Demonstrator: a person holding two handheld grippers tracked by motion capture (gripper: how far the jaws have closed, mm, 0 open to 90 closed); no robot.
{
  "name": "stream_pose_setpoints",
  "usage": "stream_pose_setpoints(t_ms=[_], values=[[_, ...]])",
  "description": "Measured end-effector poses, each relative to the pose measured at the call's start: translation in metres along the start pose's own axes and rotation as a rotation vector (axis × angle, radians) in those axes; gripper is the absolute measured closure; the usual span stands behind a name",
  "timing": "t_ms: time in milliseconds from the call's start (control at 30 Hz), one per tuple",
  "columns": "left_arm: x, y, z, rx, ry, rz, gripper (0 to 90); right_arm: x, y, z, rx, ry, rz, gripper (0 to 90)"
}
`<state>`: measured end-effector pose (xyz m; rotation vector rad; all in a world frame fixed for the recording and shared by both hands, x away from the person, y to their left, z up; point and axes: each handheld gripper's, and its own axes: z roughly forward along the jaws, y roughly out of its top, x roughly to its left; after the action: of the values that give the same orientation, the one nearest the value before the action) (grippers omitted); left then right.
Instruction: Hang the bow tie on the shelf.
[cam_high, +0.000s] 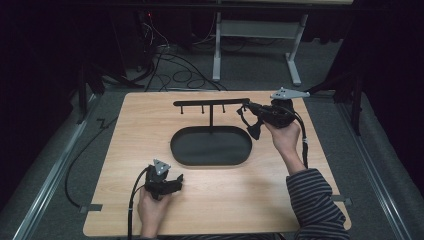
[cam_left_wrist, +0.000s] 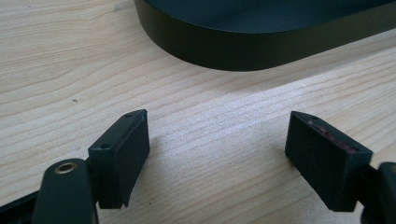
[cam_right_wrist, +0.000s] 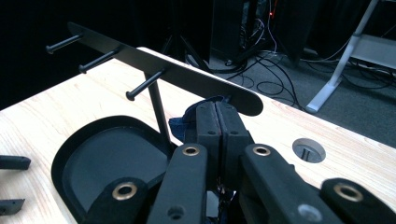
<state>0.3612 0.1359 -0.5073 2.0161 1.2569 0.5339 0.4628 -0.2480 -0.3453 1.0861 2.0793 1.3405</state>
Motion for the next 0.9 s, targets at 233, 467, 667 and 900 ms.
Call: stream_pose_setpoints(t_ms=[233, 467, 667, 900], values=[[0.0, 0.0, 0.0, 0.0, 0.0, 0.0, 22.2, -0.002, -0.002, 0.009, 0.006, -0.02, 0.004, 90.0], [0.0, 0.0, 0.0, 0.0, -0.001, 0.0, 22.2, -0.007, -0.002, 0.013, -0.012, -0.033, 0.019, 90.0], [0.0, 0.0, 0.0, 0.001, -0.001, 0.001, 22.2, -0.007, 0.0, 0.019, -0.014, -0.041, 0.027, 90.0], [0.0, 0.0, 0.0, 0.001, -0.001, 0.001, 22.1, -0.006, 0.0, 0.023, 0.005, -0.051, 0.022, 90.0]])
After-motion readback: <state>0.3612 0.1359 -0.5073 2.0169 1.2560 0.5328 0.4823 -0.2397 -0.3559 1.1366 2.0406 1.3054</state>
